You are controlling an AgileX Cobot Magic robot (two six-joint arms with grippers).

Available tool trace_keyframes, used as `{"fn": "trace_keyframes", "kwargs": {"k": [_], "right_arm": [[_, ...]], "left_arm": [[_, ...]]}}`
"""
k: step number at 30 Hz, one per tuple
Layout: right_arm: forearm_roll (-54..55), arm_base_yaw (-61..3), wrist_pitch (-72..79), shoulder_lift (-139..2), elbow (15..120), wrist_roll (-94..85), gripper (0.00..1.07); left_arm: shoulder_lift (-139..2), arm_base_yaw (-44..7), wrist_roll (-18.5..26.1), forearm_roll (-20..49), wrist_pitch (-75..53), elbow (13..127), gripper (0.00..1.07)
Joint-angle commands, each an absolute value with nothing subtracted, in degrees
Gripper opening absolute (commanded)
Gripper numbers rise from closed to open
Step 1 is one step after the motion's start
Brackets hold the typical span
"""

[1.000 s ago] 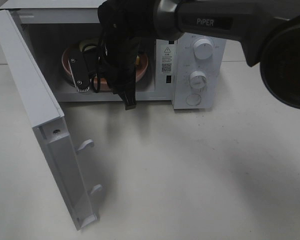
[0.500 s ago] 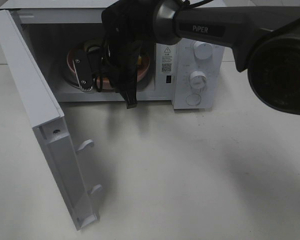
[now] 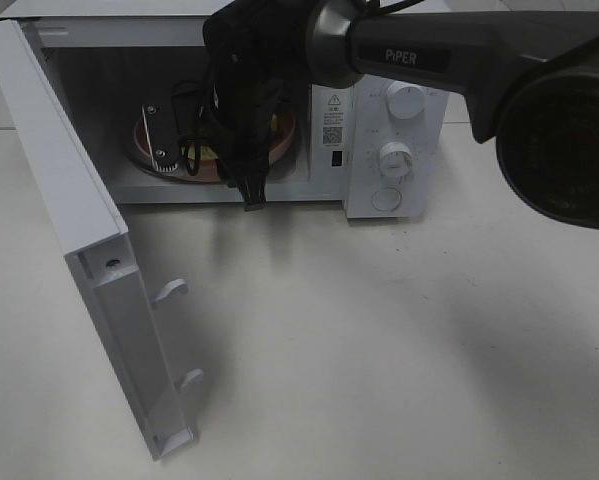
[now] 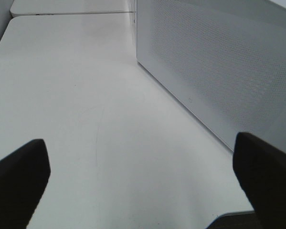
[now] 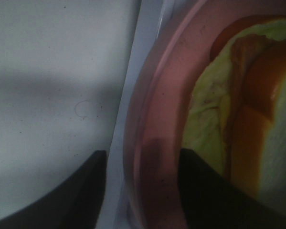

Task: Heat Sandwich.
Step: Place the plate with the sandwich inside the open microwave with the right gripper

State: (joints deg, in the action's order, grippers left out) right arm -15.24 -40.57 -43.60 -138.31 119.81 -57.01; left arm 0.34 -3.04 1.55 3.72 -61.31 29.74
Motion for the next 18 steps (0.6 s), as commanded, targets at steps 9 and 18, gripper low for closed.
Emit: {"fn": "trace_keyframes", "kwargs": {"k": [9,18], "right_arm": [[-15.30,-40.51,-42.86,-136.42,118.09,-52.20,0.79],[-15.18,-40.51,-37.36,-131.44,110.52,-52.20,0.77]], "left_arm": [[1.55,-2.98,1.49,3.84,-61.36,29.62,1.00],[1.55,-2.98,1.49,3.84,-61.36,29.62,1.00]]}}
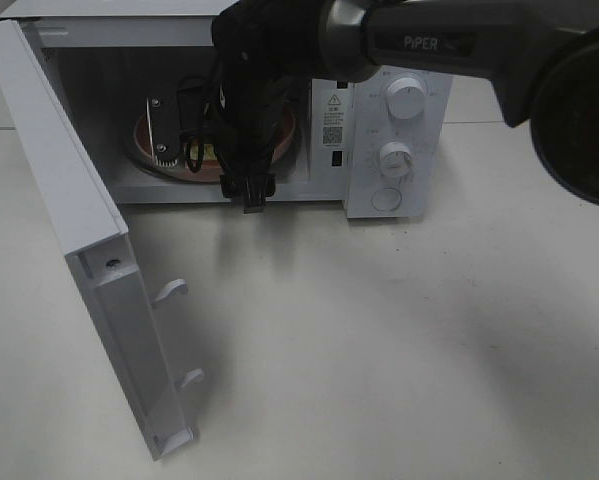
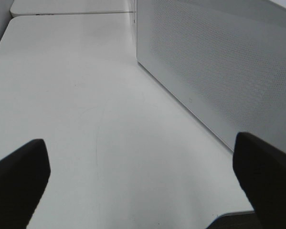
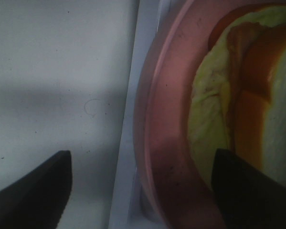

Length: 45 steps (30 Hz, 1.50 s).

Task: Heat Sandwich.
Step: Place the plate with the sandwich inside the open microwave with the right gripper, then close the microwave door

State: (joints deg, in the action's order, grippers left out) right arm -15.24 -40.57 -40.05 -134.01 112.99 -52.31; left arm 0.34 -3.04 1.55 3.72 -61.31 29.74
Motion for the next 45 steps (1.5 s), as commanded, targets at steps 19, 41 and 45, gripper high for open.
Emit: {"fn": "trace_keyframes", "kwargs": {"k": [19,41,45], "right_arm": [[-15.18,-40.79,-25.27,-116.43,87.15,-52.20,0.76],[-15.13,-40.79,-23.84,-97.06,64.40,-40.79,0.76],[-15.01,-40.79,-24.12,-93.28,60.91,-36.21,0.76]], "left_arm": [[1.55,-2.98,1.49,3.84,-61.36,29.62,1.00],[1.55,-2.98,1.49,3.84,-61.36,29.62,1.00],[1.55,-2.98,1.49,3.84,-61.36,29.62,1.00]]}}
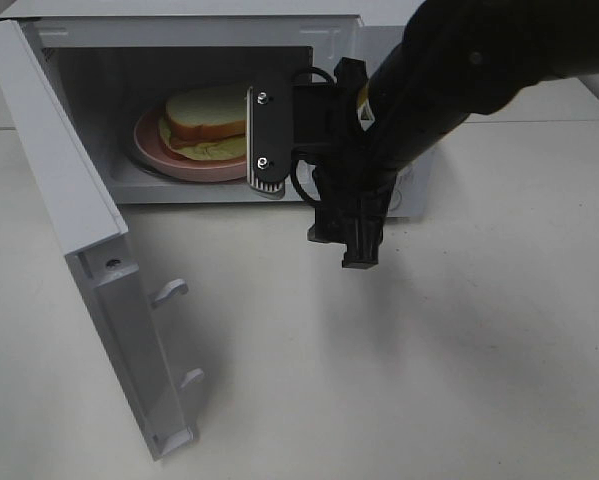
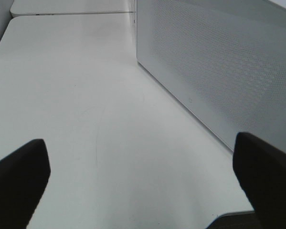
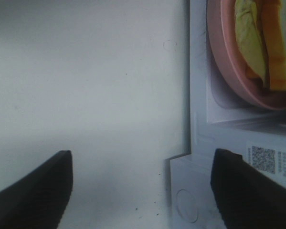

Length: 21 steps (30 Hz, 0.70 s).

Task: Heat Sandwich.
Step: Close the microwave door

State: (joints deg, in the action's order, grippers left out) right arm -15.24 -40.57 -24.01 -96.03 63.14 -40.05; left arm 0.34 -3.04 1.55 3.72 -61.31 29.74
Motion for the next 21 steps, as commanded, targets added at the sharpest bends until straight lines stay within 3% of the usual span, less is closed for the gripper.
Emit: {"fn": "trace_keyframes", "kwargs": {"k": [1,21], "right_arm": [[-15.01,-40.79,-24.29,-92.53,60.16,-35.01,0.76],[-15.01,-40.79,-38.45,-74.89,48.41,-4.98,0.76]], "left_arm": [[1.55,-2.98,1.49,3.84,-61.36,29.62,1.00],[1.55,-2.98,1.49,3.84,-61.36,29.62,1.00]]}}
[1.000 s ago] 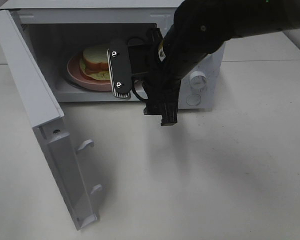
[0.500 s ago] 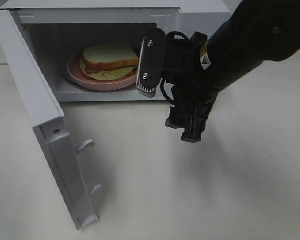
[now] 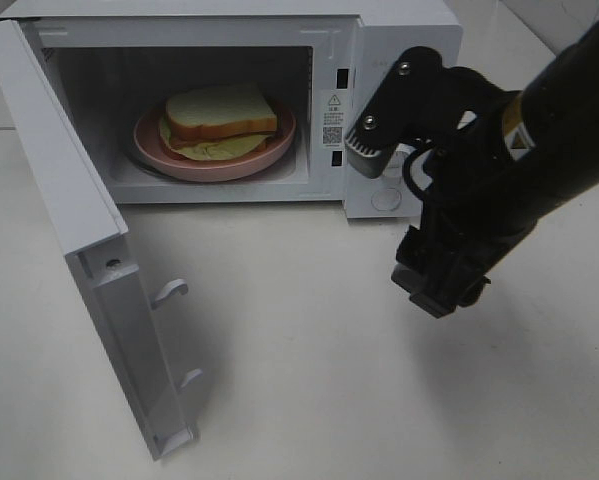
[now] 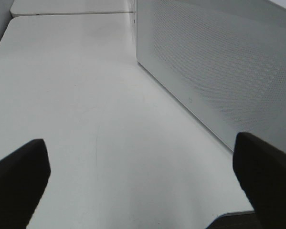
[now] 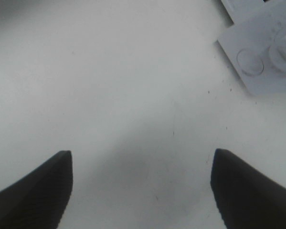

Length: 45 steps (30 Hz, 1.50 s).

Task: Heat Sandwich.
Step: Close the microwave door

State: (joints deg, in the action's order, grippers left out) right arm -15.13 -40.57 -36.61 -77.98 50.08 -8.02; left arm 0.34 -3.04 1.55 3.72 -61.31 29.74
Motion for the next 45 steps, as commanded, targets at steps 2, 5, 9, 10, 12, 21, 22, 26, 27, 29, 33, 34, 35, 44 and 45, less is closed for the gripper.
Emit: {"fn": "trace_keyframes", "kwargs": {"k": [2,5,9,10,12,21,22,26,27,29,33,34,35,44,45], "right_arm": [[-15.01,-40.79,-39.99,-72.59,47.33,-3.90,0.76],[-15.01,-40.79,-43.09,-68.75,46.18,-2.23,0.76],[-14.95,-40.79,-49.10,-64.52,46.01,0.00,0.76],[-14.95,-40.79,-50.25,-63.48,46.01,0.00,0.76],[-14.67,-40.79,-52.88,-61.54,46.01,0.52,0.76],[-10.71,-40.79,-63.37,-53.92,45.95,0.52,0.76],[-10.43,-40.79,-64.11,-53.34,45.78,0.63,0.76],[-9.97,-40.79,-66.98,-49.96,45.78,1.38,0.76],[-9.97,-40.79,-67.15,-48.93,45.78,1.43,0.76],[-9.97,-40.79,-67.44,-47.78,45.78,1.43,0.76],[-8.71,-37.82,-68.18,-44.69,45.72,1.60,0.76],[-7.96,-34.61,-68.47,-43.09,45.26,1.60,0.76],[-7.79,-33.17,-68.47,-42.17,44.98,1.60,0.76],[-7.51,-19.02,-68.18,-32.72,39.65,1.60,0.76],[-7.51,-19.02,-68.18,-32.72,39.65,1.60,0.76]], "left_arm": [[1.55,-2.98,1.49,3.84,-61.36,29.62,1.00],[1.55,-2.98,1.49,3.84,-61.36,29.62,1.00],[1.55,-2.98,1.49,3.84,-61.36,29.62,1.00],[1.55,-2.98,1.49,3.84,-61.36,29.62,1.00],[1.55,-2.98,1.49,3.84,-61.36,29.62,1.00],[1.55,-2.98,1.49,3.84,-61.36,29.62,1.00],[1.55,-2.98,1.49,3.84,-61.36,29.62,1.00],[1.55,-2.98,1.49,3.84,-61.36,29.62,1.00],[1.55,-2.98,1.49,3.84,-61.36,29.62,1.00],[1.55,-2.98,1.49,3.84,-61.36,29.62,1.00],[1.55,-2.98,1.49,3.84,-61.36,29.62,1.00],[1.55,-2.98,1.49,3.84,-61.36,29.62,1.00],[1.55,-2.98,1.49,3.84,-61.36,29.62,1.00],[1.55,-2.98,1.55,3.84,-61.36,29.62,1.00],[1.55,-2.98,1.55,3.84,-61.36,29.62,1.00]]}}
